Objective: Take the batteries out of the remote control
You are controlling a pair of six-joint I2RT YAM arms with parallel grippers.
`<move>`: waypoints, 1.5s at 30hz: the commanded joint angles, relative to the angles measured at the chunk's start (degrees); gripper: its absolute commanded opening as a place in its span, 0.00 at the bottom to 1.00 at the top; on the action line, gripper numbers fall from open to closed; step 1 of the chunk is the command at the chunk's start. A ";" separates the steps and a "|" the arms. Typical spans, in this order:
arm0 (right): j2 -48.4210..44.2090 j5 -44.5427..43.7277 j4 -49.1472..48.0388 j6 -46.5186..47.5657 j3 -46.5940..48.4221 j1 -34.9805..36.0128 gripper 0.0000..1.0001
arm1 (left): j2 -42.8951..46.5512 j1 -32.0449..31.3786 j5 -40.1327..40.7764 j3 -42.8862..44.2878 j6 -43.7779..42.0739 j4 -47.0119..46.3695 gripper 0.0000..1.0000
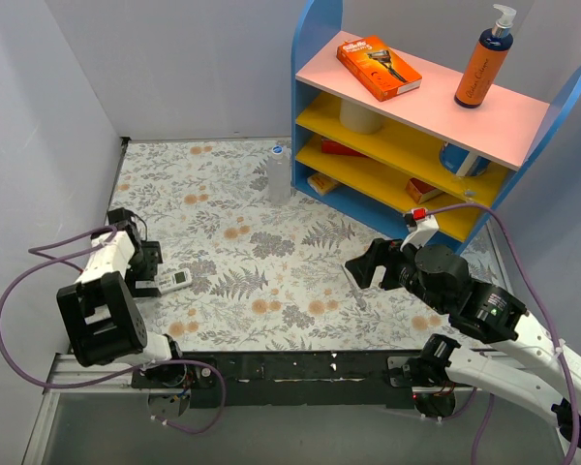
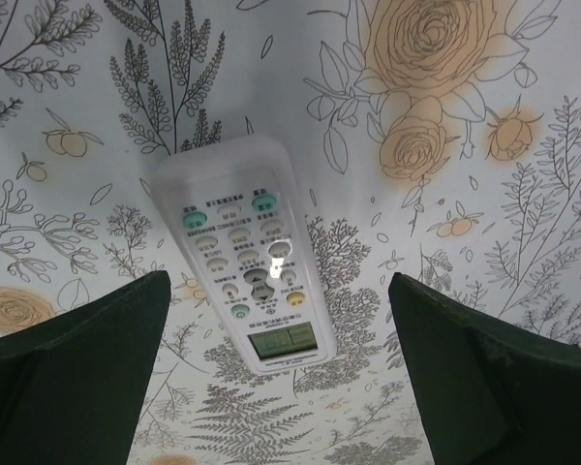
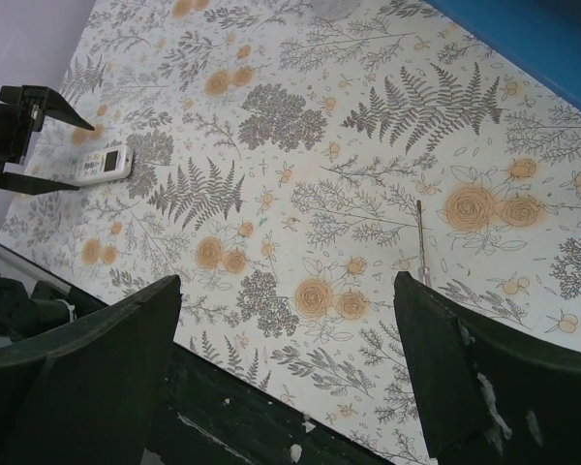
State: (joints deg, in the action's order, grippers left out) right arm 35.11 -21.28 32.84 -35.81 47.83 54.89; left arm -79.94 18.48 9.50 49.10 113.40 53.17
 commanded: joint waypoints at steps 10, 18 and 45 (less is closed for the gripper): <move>-0.40 1.15 -3.49 -0.31 -0.90 0.30 0.95 | -6.63 1.03 1.23 0.12 4.46 -2.89 0.88; -0.31 1.85 -4.01 -0.31 -1.08 0.39 0.94 | -7.60 1.03 1.14 -0.50 5.07 -2.54 0.69; 7.24 20.21 -48.62 38.73 -12.75 0.39 0.75 | 5.75 -3.36 -28.44 -8.41 -19.53 -12.46 0.00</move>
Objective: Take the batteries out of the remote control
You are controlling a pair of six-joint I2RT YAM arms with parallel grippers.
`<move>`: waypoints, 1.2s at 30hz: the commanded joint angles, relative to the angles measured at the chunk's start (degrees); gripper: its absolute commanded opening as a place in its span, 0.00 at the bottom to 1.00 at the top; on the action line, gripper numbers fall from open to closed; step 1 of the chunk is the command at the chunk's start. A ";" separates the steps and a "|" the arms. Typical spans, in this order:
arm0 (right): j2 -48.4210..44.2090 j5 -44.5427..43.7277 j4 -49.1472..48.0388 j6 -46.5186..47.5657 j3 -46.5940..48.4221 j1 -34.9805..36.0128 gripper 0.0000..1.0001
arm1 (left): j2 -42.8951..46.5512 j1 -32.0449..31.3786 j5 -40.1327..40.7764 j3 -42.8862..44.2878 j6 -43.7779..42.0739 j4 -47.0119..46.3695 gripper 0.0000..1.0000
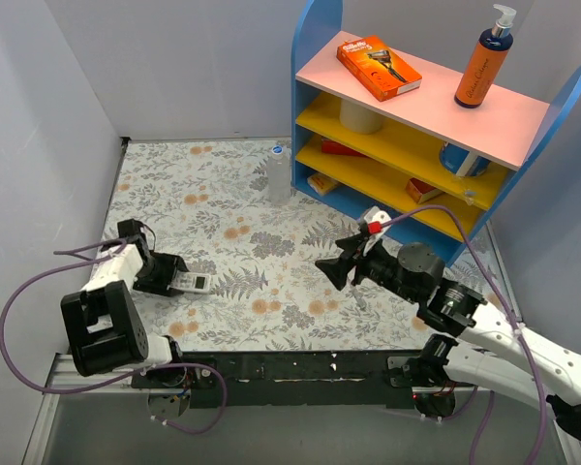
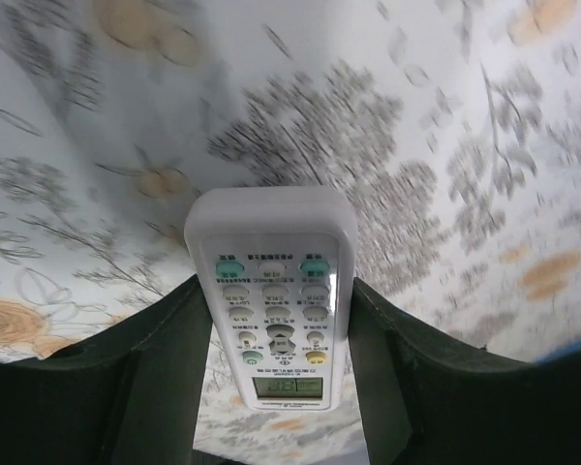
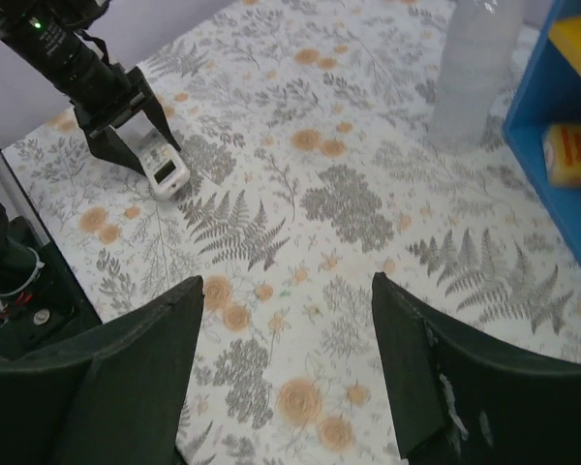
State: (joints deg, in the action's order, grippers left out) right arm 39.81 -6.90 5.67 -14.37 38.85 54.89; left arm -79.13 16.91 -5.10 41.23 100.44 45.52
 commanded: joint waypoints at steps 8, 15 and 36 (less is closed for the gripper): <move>14.76 21.75 -48.47 51.96 -13.71 3.80 0.70 | 11.28 -12.86 -27.13 2.09 -12.63 -8.34 0.00; 25.29 16.24 -51.11 72.45 -13.19 12.51 0.69 | 10.40 -18.57 -33.30 3.59 -18.52 -6.06 0.00; 42.88 7.34 -49.18 95.23 -6.68 23.24 0.61 | 8.56 -27.27 -32.87 4.73 -22.13 -3.15 0.00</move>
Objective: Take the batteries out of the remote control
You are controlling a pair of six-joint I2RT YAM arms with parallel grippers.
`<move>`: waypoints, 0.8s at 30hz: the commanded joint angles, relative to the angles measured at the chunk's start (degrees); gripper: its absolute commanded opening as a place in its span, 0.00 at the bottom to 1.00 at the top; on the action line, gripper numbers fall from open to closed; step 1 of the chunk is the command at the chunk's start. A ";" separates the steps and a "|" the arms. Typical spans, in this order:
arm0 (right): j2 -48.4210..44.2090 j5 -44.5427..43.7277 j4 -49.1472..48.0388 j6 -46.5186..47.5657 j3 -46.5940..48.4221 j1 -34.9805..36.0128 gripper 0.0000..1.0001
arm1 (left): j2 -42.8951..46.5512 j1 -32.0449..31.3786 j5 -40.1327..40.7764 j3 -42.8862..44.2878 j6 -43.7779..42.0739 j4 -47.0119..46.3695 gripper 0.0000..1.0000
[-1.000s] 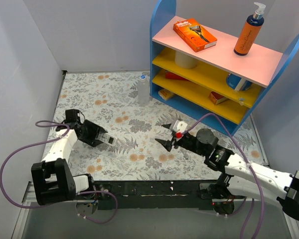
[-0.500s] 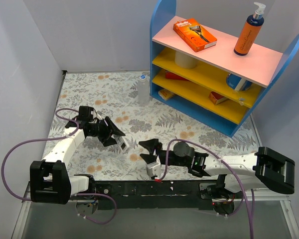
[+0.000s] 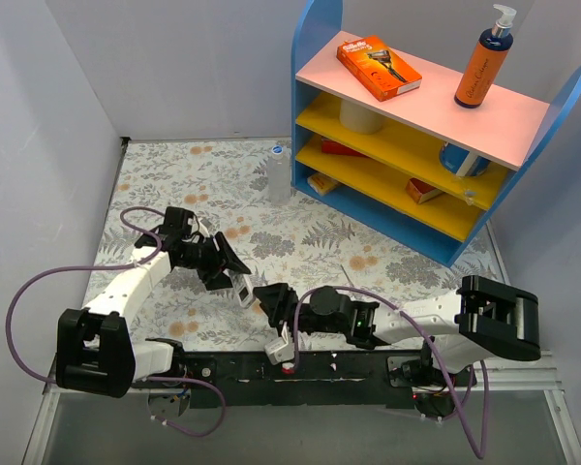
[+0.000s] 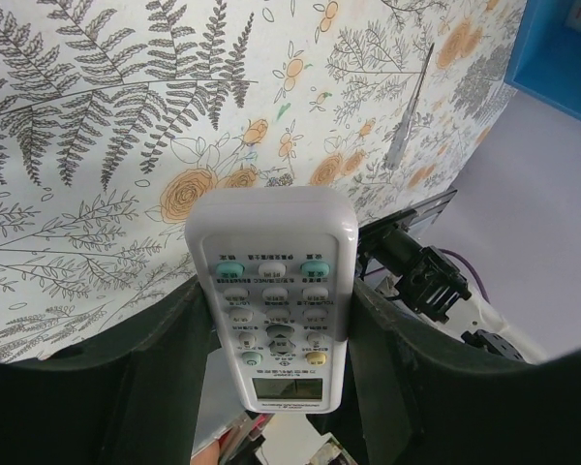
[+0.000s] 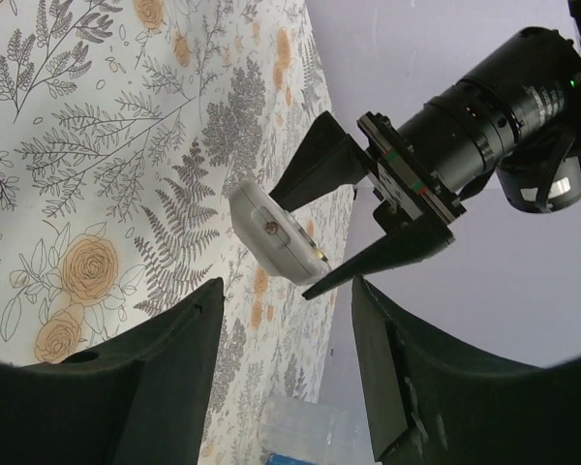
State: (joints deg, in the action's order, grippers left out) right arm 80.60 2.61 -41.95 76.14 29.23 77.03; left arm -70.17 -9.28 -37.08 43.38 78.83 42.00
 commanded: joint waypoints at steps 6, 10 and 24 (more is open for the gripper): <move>5.88 -4.89 -1.47 8.93 4.69 2.51 0.59 | -1.55 -3.46 -2.30 3.12 -0.78 0.19 0.00; 7.64 -6.39 -0.94 11.04 5.83 3.12 0.52 | -2.95 -4.78 -1.77 3.38 -1.31 0.89 0.00; 6.69 -10.17 1.34 6.75 7.24 3.65 0.01 | -2.87 -5.40 0.07 6.28 -3.33 2.73 0.74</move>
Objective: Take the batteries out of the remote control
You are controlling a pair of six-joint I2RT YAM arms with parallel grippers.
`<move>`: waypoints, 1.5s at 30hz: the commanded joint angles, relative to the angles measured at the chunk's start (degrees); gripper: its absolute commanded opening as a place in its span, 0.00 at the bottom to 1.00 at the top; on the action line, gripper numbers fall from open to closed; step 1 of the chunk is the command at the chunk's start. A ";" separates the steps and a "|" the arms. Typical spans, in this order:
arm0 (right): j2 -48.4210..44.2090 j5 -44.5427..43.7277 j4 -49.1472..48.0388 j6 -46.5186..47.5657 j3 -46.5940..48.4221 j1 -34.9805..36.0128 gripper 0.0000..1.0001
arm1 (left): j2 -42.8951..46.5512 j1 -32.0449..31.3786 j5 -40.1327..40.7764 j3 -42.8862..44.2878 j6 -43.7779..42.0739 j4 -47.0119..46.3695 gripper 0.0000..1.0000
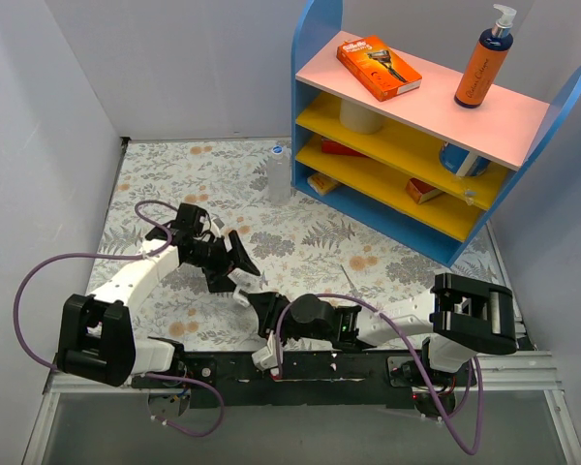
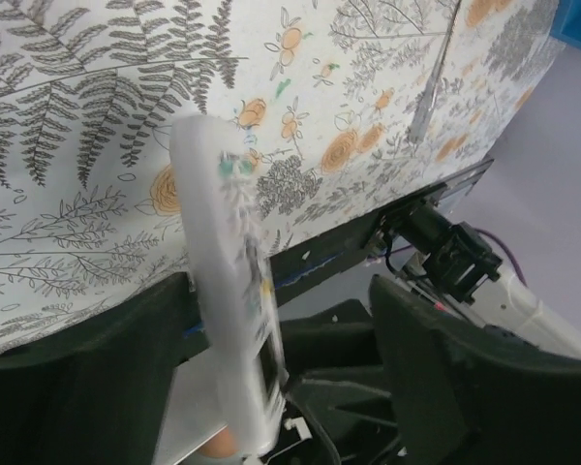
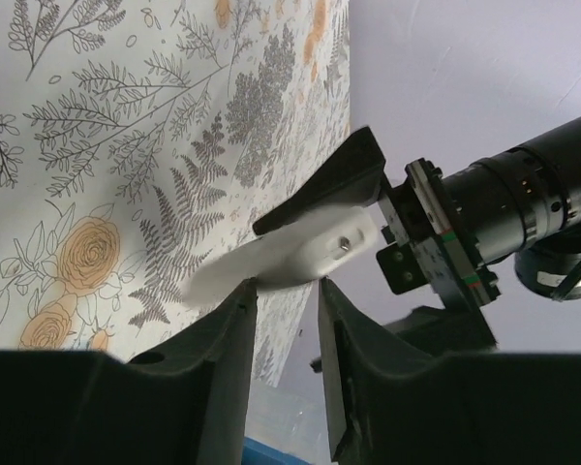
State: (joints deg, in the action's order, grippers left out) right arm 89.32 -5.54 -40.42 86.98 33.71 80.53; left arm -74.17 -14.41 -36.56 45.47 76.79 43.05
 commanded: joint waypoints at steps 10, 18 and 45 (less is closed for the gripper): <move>-3.19 -5.88 6.85 -18.13 6.45 0.15 0.01 | -0.27 -0.26 4.03 9.64 -1.13 4.15 0.87; -1.52 -3.54 18.52 -39.24 14.00 -1.43 0.52 | 1.32 0.79 21.76 14.29 -0.06 5.55 0.87; 18.61 9.66 30.75 -47.25 26.13 -12.23 0.56 | 0.96 19.34 21.18 0.93 -3.49 -3.85 0.89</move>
State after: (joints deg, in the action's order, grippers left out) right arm 106.17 -1.67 -14.26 43.44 56.88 70.72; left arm -74.81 5.04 -13.15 47.07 73.89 41.28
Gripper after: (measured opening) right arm 0.614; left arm 0.891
